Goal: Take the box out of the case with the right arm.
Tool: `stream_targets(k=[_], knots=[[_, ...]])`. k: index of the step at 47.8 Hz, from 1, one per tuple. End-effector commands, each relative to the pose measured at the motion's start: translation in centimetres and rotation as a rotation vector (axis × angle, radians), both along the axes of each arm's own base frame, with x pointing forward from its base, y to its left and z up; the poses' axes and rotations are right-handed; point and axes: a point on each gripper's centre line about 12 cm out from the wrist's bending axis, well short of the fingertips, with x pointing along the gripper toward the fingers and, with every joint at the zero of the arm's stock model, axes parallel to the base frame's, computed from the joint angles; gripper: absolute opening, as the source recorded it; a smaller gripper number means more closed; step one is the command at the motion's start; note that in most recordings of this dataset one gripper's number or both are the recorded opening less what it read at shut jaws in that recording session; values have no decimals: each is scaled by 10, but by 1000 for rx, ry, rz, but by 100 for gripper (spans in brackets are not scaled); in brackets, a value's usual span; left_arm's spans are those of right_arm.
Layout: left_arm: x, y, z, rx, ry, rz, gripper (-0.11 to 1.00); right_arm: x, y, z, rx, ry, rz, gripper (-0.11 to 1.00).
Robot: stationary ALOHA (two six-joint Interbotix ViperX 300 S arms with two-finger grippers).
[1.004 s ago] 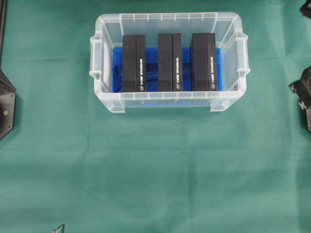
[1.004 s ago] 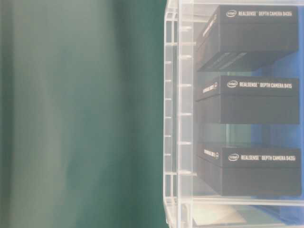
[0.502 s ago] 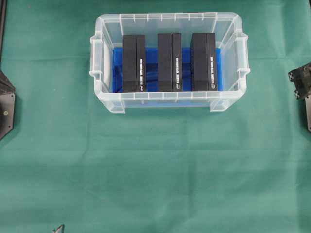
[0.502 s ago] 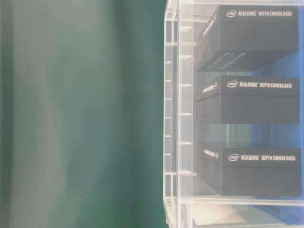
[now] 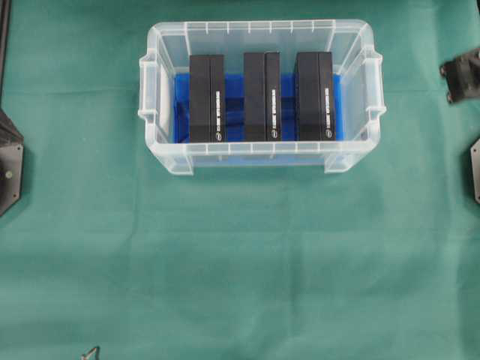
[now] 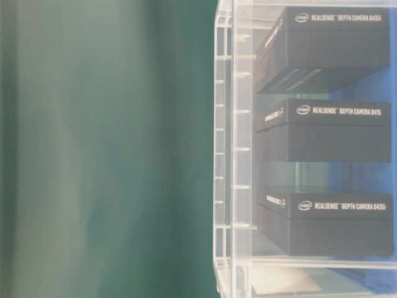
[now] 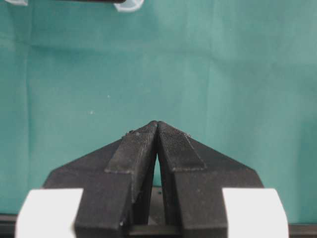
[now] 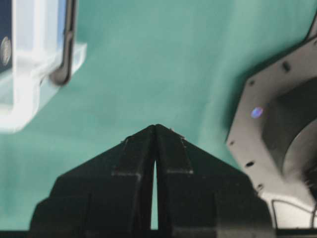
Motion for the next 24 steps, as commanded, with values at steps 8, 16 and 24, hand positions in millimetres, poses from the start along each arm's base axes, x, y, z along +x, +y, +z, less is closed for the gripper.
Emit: stream_targets(k=[8,16,24], knots=[[1,-1,9,0,-28,-2,0,8,-29,5,-31,-22,-9,0],[1,0,9,-1,-28,-1,0,11,-34,2,-33,-11,-7,0],[1,0,9,-1,-26,-1,0,10,-34,0,-32,-6,-1,0]])
